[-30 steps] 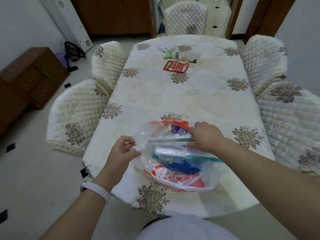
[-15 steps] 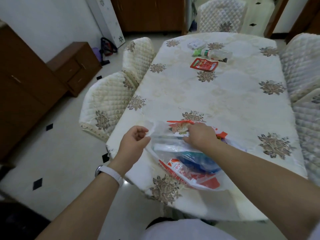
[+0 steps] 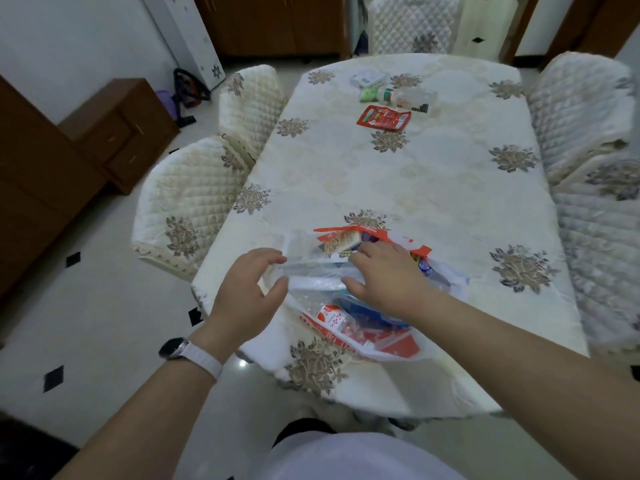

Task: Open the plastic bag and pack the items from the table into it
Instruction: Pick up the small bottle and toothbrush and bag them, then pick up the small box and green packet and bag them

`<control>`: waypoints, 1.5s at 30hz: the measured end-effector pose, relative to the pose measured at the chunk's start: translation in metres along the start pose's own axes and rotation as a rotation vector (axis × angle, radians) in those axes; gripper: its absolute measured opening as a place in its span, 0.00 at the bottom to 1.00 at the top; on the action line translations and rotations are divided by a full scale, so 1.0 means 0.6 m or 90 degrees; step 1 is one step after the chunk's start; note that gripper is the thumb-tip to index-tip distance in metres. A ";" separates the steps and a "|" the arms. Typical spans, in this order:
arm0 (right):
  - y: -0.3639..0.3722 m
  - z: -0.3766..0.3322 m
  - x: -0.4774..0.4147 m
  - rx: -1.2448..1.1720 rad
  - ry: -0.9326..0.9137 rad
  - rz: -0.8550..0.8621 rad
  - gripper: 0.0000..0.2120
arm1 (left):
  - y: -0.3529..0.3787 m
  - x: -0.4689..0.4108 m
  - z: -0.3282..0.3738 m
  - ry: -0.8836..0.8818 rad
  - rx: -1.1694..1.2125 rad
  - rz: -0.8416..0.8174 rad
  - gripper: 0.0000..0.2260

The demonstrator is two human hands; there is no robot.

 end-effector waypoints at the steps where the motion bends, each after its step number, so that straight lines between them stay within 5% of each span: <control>1: -0.003 -0.012 0.003 -0.005 -0.008 0.008 0.23 | -0.001 0.005 -0.001 0.025 -0.018 -0.028 0.16; 12: -0.028 -0.257 -0.026 0.001 -0.159 0.126 0.22 | -0.130 0.076 -0.130 0.099 -0.204 -0.060 0.19; 26: 0.036 -0.744 -0.147 0.025 -0.244 0.121 0.21 | -0.458 0.272 -0.482 -0.029 -0.281 0.004 0.20; 45: 0.150 -1.105 -0.522 -0.053 -0.398 0.129 0.24 | -0.681 0.230 -0.863 -0.174 -0.399 -0.003 0.19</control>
Point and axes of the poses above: each hand's wrist, its own x-axis away from the middle knuckle, its own y-axis out of the palm, z = x × y, the point moved 5 cm from there along -x, towards the middle knuckle, and after that the axes turned 12 degrees about y, right-handed, at the moved point
